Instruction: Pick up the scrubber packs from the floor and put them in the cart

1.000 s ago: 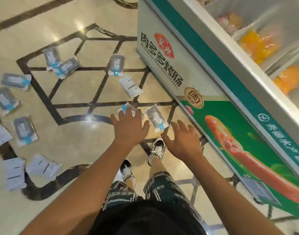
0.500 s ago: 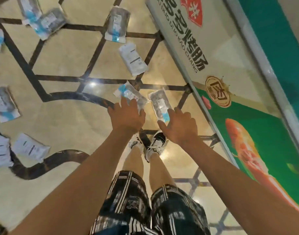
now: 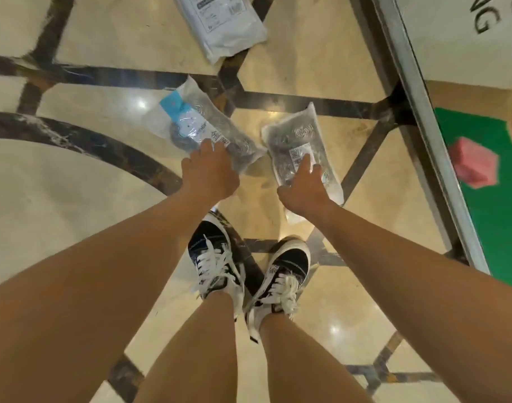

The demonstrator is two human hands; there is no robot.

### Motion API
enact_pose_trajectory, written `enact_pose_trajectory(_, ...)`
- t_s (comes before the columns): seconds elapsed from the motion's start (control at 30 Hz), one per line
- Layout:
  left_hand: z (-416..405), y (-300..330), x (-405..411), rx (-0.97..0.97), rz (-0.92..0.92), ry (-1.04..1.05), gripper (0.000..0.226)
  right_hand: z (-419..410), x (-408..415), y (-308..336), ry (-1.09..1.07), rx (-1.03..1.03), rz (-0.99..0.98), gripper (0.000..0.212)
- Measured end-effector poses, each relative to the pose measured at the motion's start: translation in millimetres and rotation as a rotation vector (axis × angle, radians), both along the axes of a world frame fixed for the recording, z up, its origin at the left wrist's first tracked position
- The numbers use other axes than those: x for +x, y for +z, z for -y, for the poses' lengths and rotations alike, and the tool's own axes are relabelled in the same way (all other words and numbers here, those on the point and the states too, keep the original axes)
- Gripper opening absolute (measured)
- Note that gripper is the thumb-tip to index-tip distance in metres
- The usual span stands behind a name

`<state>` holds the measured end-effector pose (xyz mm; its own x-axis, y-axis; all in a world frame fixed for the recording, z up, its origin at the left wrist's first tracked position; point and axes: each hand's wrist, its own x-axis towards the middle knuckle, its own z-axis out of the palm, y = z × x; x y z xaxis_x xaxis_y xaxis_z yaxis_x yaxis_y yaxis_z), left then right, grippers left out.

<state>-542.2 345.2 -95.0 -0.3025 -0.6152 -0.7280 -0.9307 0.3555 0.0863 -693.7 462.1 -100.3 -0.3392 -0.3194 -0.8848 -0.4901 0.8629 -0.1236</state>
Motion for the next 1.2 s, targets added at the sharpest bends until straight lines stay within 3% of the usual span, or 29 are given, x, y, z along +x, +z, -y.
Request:
enact_pose_trajectory(0.07, 2.7, -44.5, -3.0, 0.070, 0.008, 0.042, 0.069, 14.5, -8.5, -38.2, -0.297, 0.028, -0.006, 0.114)
enact_pose_trajectory(0.13, 3.8, -67.2, -3.2, 0.145, 0.035, 0.025, 0.085, 20.3, -9.0, -58.0, -0.329, 0.015, -0.054, 0.116)
enact_pose_trajectory(0.27, -0.8, -77.9, 10.5, 0.176, 0.098, -0.066, 0.093, -3.7, -6.3, -60.1, 0.055, -0.106, -0.152, 0.100)
enact_pose_trajectory(0.33, -1.0, -74.0, 22.1, 0.184, 0.112, -0.140, 0.092, -22.0, -20.3, -58.0, 0.273, -0.138, -0.112, 0.091)
enact_pose_trajectory(0.4, 1.3, -71.0, 35.9, 0.177, 0.070, -0.197, 0.085, -37.4, -36.0, -55.8, 0.502, -0.166, -0.014, 0.076)
enact_pose_trajectory(0.47, 4.1, -69.3, 45.0, 0.121, -0.039, -0.153, 0.072, -50.4, -43.5, -53.7, 0.565, -0.232, 0.018, 0.052)
enact_pose_trajectory(0.53, 5.6, -72.3, 48.4, -0.006, -0.156, 0.031, 0.060, -57.4, -34.5, -53.6, 0.252, -0.264, -0.144, 0.044)
enact_pose_trajectory(0.63, 12.7, -78.8, 39.6, -0.070, -0.185, 0.441, 0.066, -53.3, -15.4, -62.3, -0.601, 0.051, -0.315, 0.094)
enact_pose_trajectory(0.7, 20.7, -84.6, 29.6, 0.028, -0.114, 0.694, 0.079, -62.5, -11.5, -83.1, -0.898, 0.099, -0.266, 0.123)
enact_pose_trajectory(0.77, 26.6, -94.1, 25.3, 0.122, -0.108, 0.856, 0.089, -74.6, -17.1, -107.0, -0.907, 0.068, -0.145, 0.127)
enact_pose_trajectory(0.87, 23.4, -99.4, 23.7, 0.185, -0.133, 1.048, 0.090, -67.3, -28.9, -90.5, -0.922, -0.022, -0.065, 0.082)
enact_pose_trajectory(0.97, 12.3, -74.4, 14.1, 0.173, -0.170, 1.105, 0.085, -57.1, -42.7, -56.1, -0.861, -0.142, -0.040, 0.058)
enact_pose_trajectory(1.03, 6.7, -46.3, 12.3, 0.143, -0.198, 1.077, 0.069, -46.7, -46.9, -20.7, -0.838, -0.212, -0.003, 0.042)
enact_pose_trajectory(1.2, 3.6, 61.3, 14.1, 0.184, -0.336, 1.131, 0.073, -9.7, -68.0, 95.6, -0.722, -0.333, 0.089, 0.059)
